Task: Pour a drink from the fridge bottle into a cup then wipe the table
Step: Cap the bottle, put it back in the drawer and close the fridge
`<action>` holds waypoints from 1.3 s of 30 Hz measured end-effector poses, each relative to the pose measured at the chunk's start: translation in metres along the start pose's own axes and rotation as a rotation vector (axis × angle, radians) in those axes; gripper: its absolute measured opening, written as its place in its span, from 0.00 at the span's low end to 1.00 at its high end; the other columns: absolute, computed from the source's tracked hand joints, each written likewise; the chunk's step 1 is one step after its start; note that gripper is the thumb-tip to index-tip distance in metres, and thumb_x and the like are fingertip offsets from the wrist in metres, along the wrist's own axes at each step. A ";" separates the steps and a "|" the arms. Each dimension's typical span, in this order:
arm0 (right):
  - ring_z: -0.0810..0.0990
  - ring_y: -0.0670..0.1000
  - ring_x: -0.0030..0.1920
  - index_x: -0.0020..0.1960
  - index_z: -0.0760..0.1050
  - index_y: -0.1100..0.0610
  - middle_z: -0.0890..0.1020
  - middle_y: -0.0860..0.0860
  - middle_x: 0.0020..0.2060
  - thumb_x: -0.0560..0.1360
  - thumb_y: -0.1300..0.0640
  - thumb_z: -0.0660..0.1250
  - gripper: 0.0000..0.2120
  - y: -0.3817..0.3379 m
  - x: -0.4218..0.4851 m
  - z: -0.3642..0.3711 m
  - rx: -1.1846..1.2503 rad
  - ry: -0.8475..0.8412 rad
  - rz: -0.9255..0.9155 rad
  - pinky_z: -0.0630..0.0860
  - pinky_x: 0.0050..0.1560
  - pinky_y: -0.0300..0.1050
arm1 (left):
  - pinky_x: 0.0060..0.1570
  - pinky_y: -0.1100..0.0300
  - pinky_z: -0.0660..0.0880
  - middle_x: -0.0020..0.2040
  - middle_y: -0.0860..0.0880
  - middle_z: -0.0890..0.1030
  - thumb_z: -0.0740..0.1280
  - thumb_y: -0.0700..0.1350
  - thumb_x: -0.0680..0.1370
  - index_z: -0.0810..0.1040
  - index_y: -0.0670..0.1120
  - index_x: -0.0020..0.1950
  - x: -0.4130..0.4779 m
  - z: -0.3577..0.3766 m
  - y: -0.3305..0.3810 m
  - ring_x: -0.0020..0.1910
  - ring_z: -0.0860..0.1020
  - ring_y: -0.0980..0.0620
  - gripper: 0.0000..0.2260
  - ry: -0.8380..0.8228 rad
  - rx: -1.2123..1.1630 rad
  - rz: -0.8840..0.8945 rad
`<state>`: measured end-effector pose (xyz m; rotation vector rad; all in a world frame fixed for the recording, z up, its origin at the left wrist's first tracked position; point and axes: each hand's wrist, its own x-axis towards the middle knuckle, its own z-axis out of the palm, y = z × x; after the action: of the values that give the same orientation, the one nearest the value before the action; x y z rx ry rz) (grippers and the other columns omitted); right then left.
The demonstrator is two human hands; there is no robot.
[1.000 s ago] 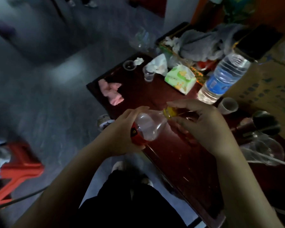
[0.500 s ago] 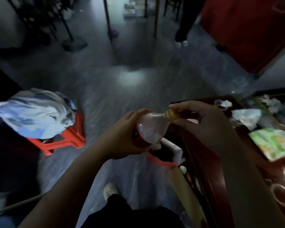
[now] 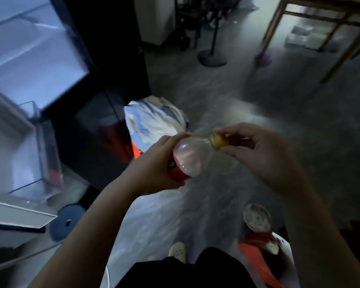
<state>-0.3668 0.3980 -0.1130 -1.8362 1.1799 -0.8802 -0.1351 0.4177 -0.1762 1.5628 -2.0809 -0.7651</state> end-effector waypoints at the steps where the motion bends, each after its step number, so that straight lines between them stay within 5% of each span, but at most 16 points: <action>1: 0.82 0.42 0.47 0.52 0.80 0.47 0.83 0.44 0.47 0.68 0.66 0.73 0.18 -0.002 0.017 0.008 0.010 -0.040 -0.014 0.76 0.52 0.34 | 0.56 0.53 0.75 0.60 0.63 0.65 0.80 0.48 0.60 0.54 0.68 0.69 -0.002 -0.008 -0.009 0.59 0.71 0.57 0.48 0.033 -0.004 -0.036; 7: 0.82 0.44 0.49 0.55 0.81 0.52 0.84 0.46 0.48 0.70 0.63 0.73 0.15 -0.003 0.108 0.051 0.048 -0.275 -0.135 0.77 0.55 0.41 | 0.56 0.53 0.74 0.62 0.59 0.66 0.80 0.47 0.60 0.56 0.61 0.73 -0.001 -0.038 -0.055 0.59 0.72 0.56 0.49 0.210 -0.001 -0.165; 12: 0.82 0.38 0.47 0.52 0.80 0.46 0.85 0.40 0.44 0.70 0.62 0.72 0.15 0.006 0.186 0.066 0.073 -0.399 -0.209 0.76 0.51 0.33 | 0.55 0.53 0.75 0.63 0.59 0.66 0.80 0.47 0.60 0.53 0.65 0.71 0.032 -0.057 -0.080 0.59 0.71 0.56 0.49 0.305 0.008 -0.268; 21: 0.81 0.39 0.50 0.56 0.80 0.50 0.84 0.42 0.47 0.71 0.64 0.71 0.16 -0.004 0.329 0.065 0.067 -0.626 -0.369 0.76 0.53 0.33 | 0.56 0.51 0.75 0.64 0.59 0.67 0.78 0.51 0.62 0.55 0.63 0.72 0.112 -0.098 -0.096 0.61 0.71 0.57 0.45 0.534 0.046 -0.417; 28: 0.80 0.37 0.50 0.57 0.80 0.49 0.83 0.39 0.48 0.72 0.59 0.70 0.14 -0.040 0.394 0.112 0.140 -0.730 -0.504 0.74 0.51 0.28 | 0.51 0.66 0.69 0.61 0.63 0.64 0.68 0.64 0.59 0.53 0.66 0.71 0.116 -0.150 -0.109 0.55 0.67 0.64 0.44 0.660 0.107 -0.593; 34: 0.81 0.37 0.47 0.53 0.80 0.48 0.83 0.41 0.46 0.70 0.53 0.71 0.12 -0.087 0.442 0.174 0.219 -0.712 -0.573 0.74 0.50 0.28 | 0.56 0.56 0.73 0.62 0.56 0.69 0.79 0.49 0.61 0.55 0.64 0.71 0.108 -0.215 -0.155 0.58 0.70 0.58 0.47 0.780 0.163 -0.612; 39: 0.83 0.45 0.48 0.53 0.82 0.50 0.85 0.46 0.46 0.71 0.56 0.73 0.11 -0.139 0.485 0.218 0.308 -0.682 -0.637 0.77 0.53 0.38 | 0.51 0.63 0.71 0.59 0.59 0.68 0.80 0.48 0.61 0.58 0.64 0.72 0.109 -0.275 -0.188 0.55 0.69 0.61 0.46 0.917 0.176 -0.578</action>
<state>0.0362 0.0356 -0.0246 -2.0228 0.0265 -0.6179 0.1449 0.2251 -0.0894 2.0985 -1.0576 0.0367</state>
